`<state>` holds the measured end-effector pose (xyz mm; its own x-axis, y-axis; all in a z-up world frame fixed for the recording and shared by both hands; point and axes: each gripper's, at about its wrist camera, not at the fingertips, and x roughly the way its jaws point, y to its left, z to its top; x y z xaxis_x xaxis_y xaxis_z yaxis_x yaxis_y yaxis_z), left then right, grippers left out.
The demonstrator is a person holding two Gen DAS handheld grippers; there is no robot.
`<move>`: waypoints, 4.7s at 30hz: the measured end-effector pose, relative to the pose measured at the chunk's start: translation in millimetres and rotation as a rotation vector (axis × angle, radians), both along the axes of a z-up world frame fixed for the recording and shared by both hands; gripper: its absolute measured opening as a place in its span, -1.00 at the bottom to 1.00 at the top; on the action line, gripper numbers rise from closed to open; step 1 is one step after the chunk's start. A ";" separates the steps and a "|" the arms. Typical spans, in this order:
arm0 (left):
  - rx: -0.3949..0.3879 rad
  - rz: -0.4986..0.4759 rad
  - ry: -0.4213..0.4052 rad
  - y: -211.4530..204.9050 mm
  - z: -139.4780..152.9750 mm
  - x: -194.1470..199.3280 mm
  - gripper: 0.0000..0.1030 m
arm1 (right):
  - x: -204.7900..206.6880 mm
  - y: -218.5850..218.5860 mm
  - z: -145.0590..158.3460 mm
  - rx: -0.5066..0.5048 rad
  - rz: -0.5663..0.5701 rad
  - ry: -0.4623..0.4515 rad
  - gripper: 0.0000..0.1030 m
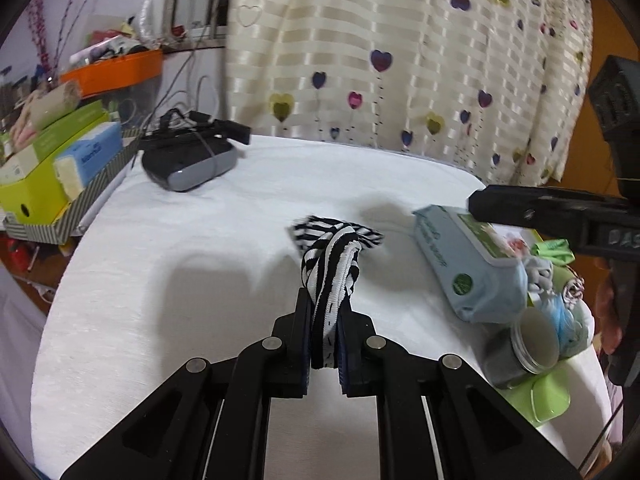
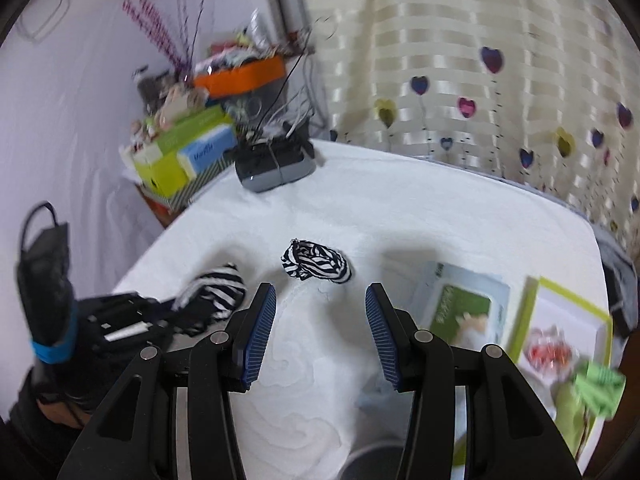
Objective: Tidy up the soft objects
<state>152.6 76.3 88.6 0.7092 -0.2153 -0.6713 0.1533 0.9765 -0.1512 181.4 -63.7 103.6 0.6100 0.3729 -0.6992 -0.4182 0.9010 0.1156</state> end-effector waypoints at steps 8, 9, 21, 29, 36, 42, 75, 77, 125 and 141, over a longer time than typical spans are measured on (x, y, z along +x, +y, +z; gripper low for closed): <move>0.016 0.066 0.002 22.9 -3.7 15.9 -0.80 | 54.1 42.3 -31.4 -0.076 0.098 0.111 -0.07; 0.025 0.073 0.000 24.5 -3.9 17.1 -0.80 | 58.5 46.6 -34.2 -0.086 0.109 0.117 -0.07; 0.100 0.107 -0.001 28.6 -13.9 30.6 -0.80 | 105.0 79.7 -78.2 -0.208 0.160 0.212 -0.07; 0.090 0.104 0.018 25.8 -21.4 35.3 -0.80 | 120.7 74.2 -89.2 -0.171 0.130 0.275 -0.54; 0.065 0.118 0.021 27.3 -15.0 34.5 -0.80 | 103.5 65.1 -75.5 -0.119 0.144 0.237 -0.77; 0.052 0.105 -0.007 16.4 5.7 24.4 -0.80 | 75.0 48.9 -45.6 -0.052 0.140 0.176 -0.77; -0.035 -0.385 -0.023 -261.0 59.1 38.9 -0.80 | -89.4 -228.0 17.5 0.152 -0.355 -0.101 -0.77; -0.019 -0.399 0.007 -278.7 47.0 49.6 -0.80 | -80.8 -238.1 8.0 0.149 -0.376 -0.084 -0.77; -0.003 -0.355 -0.070 -260.7 67.9 -54.0 -0.30 | -160.7 -214.9 9.4 0.114 -0.484 -0.131 0.07; 0.008 -0.203 -0.058 -208.6 36.1 -142.0 -0.29 | -232.8 -160.6 -8.2 0.023 -0.404 -0.130 0.07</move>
<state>10.6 -132.4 124.7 0.6892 -0.3527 -0.6330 0.3553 0.9258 -0.1290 -51.4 -224.2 95.4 0.7925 0.1005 -0.6015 -0.0446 0.9932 0.1072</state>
